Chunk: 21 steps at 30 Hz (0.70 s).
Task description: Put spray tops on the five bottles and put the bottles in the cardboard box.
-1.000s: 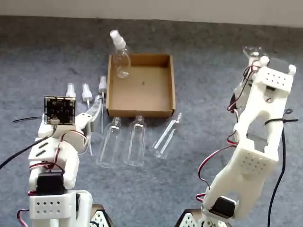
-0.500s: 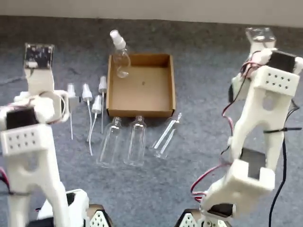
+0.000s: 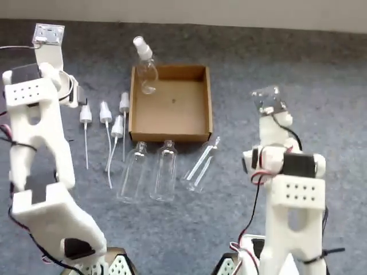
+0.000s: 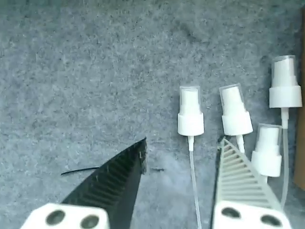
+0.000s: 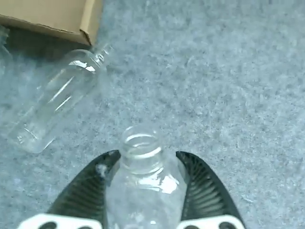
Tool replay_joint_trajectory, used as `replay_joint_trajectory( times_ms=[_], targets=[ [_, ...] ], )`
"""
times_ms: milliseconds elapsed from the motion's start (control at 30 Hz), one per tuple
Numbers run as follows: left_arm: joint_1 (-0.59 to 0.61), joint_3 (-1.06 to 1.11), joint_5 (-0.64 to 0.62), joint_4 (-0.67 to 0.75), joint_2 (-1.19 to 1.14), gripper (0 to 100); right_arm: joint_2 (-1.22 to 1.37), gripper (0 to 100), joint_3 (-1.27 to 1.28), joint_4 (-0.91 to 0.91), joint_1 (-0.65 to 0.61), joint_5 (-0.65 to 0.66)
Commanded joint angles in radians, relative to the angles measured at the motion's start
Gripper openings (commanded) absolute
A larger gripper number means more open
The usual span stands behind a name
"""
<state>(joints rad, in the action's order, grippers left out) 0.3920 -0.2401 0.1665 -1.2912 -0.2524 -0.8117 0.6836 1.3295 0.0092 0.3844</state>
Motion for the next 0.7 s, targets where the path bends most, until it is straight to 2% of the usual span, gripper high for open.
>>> replay_joint_trajectory(
  times_ms=[0, 100, 333, 500, 667],
  targets=[
    [-0.008, -0.2, -0.011, -0.006, -0.166, 22, -0.114, 0.4, 0.019, -0.021, -0.042, 0.011],
    [-0.008, -0.298, -0.057, -0.006, -0.288, 22, -0.133, 0.4, 0.028, -0.021, -0.044, 0.012],
    [-0.03, -0.499, -0.061, -0.012, -0.535, 22, -0.14, 0.4, 0.088, -0.028, -0.044, 0.017],
    [-0.039, -0.601, -0.063, -0.075, -0.644, 22, -0.14, 0.4, 0.091, -0.03, -0.044, 0.017],
    [-0.039, -0.687, -0.06, -0.13, -0.713, 10, -0.14, 0.4, 0.091, -0.03, -0.045, 0.017]
  ],
)
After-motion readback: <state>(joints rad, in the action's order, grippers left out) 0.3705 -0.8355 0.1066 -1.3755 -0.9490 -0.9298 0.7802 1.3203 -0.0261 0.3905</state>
